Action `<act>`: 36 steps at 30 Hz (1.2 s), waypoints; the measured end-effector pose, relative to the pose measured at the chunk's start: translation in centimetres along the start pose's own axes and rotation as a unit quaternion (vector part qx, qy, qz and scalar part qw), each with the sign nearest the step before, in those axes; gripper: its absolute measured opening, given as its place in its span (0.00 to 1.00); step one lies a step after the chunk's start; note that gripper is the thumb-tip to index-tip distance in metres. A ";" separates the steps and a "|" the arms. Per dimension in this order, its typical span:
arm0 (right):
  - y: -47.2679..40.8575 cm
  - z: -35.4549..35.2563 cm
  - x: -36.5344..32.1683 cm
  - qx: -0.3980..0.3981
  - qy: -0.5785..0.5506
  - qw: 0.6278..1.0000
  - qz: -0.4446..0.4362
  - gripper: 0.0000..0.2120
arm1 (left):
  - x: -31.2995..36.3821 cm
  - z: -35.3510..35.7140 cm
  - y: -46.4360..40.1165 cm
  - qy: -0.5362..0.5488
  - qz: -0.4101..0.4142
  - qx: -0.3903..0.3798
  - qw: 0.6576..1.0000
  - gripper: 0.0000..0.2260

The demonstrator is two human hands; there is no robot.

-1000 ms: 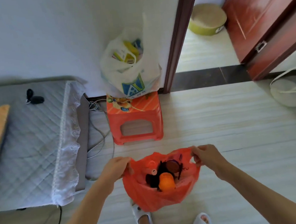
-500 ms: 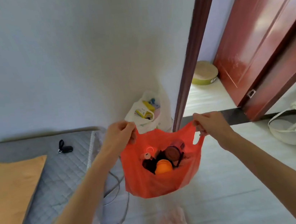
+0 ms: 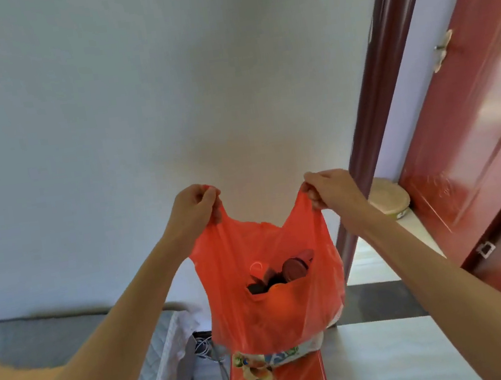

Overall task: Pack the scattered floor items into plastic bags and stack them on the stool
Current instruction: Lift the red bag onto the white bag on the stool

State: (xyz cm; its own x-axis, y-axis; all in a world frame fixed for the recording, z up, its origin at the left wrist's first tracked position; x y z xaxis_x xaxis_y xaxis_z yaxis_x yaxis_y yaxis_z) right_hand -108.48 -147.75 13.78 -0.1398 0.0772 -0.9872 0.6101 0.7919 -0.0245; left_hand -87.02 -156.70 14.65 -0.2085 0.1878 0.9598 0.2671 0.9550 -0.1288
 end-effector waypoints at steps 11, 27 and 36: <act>-5.1 2.4 8.7 -0.074 0.047 0.984 0.155 0.11 | -8.8 5.1 -4.3 -0.146 -0.119 -0.064 0.980 0.08; -12.0 4.2 9.9 -0.009 0.104 0.985 0.139 0.10 | -10.2 7.2 -11.1 -0.093 -0.050 -0.088 0.990 0.06; -13.2 6.2 11.0 -0.041 0.132 0.984 0.116 0.12 | -12.8 9.6 -12.5 -0.094 -0.066 -0.102 0.988 0.07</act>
State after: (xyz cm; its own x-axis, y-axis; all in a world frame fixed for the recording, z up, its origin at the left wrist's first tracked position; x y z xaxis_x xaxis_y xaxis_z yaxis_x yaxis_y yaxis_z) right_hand -113.22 -161.08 2.28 -0.2094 0.4078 -0.8887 0.5860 0.7799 0.2198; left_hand -96.75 -168.83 1.58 -0.4196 0.1214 0.8995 0.4063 0.9113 0.0666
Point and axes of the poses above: each hand's wrist, its own y-axis away from the middle knuckle, its own z-axis out of the palm, x = y × z, the point moved 4 cm from there along -y, towards the middle knuckle, and after that the axes turned 3 degrees about x, right-handed, at the moved point
